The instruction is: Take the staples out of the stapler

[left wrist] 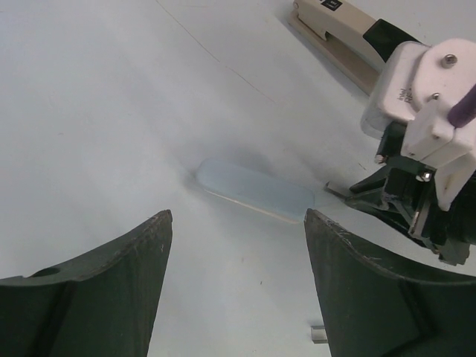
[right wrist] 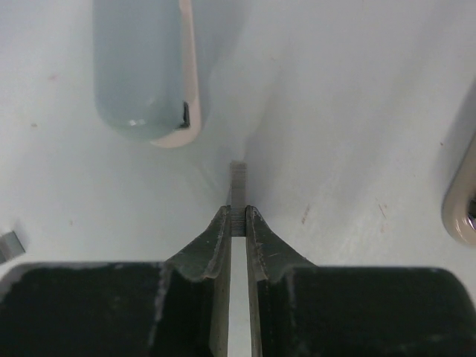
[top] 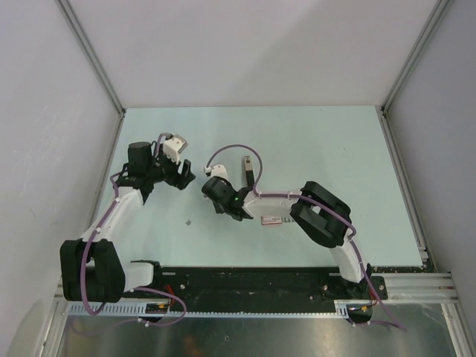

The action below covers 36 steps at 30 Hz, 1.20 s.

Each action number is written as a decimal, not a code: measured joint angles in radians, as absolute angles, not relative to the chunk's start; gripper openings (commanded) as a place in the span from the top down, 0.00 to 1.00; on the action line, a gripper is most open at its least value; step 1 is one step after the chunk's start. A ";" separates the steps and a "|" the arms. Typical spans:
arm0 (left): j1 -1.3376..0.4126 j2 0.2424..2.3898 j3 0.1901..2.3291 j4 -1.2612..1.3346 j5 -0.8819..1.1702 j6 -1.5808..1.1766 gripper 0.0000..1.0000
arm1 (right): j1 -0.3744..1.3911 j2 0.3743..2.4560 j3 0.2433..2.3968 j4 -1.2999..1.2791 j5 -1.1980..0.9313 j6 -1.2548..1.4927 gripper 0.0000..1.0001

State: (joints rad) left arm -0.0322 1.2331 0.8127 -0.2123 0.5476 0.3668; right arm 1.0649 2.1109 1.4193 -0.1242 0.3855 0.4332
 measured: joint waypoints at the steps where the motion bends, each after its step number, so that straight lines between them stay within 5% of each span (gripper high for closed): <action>1: -0.032 1.233 0.813 -0.212 0.550 0.366 0.23 | 1.066 2.102 1.409 -0.129 0.387 0.432 0.94; 28: -0.032 1.232 0.813 -0.250 0.572 0.379 0.24 | 1.353 1.981 1.268 -0.144 0.632 -0.004 0.90; 36: -0.032 1.236 0.816 -0.260 0.572 0.385 0.24 | 1.456 2.043 1.238 -0.137 0.764 -0.112 0.60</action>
State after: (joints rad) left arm -0.0322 1.2358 0.8162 -0.2596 0.5716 0.3855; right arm 1.4555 2.0426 1.2377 -0.1371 0.7643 -0.1120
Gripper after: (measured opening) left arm 0.765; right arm 0.314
